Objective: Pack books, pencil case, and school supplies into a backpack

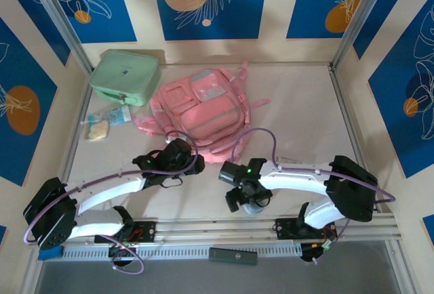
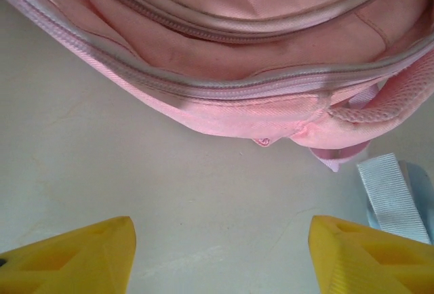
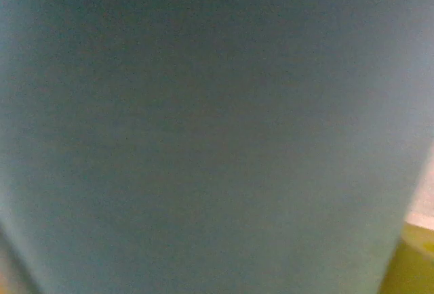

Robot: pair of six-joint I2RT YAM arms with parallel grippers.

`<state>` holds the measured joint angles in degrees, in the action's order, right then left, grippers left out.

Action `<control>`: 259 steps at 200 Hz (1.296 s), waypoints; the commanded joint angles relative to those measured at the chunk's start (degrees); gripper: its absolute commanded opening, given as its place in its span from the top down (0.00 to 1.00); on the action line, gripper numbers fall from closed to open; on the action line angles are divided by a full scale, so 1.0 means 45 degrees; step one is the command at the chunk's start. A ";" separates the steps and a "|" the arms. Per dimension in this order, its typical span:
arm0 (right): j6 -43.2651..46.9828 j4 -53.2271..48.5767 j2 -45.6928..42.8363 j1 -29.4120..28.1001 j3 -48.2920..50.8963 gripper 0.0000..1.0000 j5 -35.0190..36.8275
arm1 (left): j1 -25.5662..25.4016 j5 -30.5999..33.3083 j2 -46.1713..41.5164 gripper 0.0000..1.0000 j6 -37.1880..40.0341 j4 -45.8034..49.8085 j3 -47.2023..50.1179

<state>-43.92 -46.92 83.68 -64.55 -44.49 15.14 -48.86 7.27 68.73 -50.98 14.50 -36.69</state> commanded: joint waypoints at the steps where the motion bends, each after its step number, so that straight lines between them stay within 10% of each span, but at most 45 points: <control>1: -0.0215 -0.0125 0.0489 -0.0217 -0.0372 0.01 0.0449 | 0.0190 -0.0055 -0.0330 0.31 -0.0077 0.0194 0.0156; 147: 0.0146 0.0072 -0.1439 0.0612 0.0775 0.22 -0.0221 | 0.0486 -0.0046 -0.0268 0.30 0.1110 0.0975 -0.0943; 259: -0.0864 -0.2082 -0.6701 0.4608 0.0725 0.26 -0.2216 | 0.0710 0.0672 0.3273 0.18 1.2423 0.0286 -0.5272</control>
<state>-47.20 -53.56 56.49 -47.48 -40.77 9.74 -46.52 12.23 79.05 -9.87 18.46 -58.02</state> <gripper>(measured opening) 0.749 0.825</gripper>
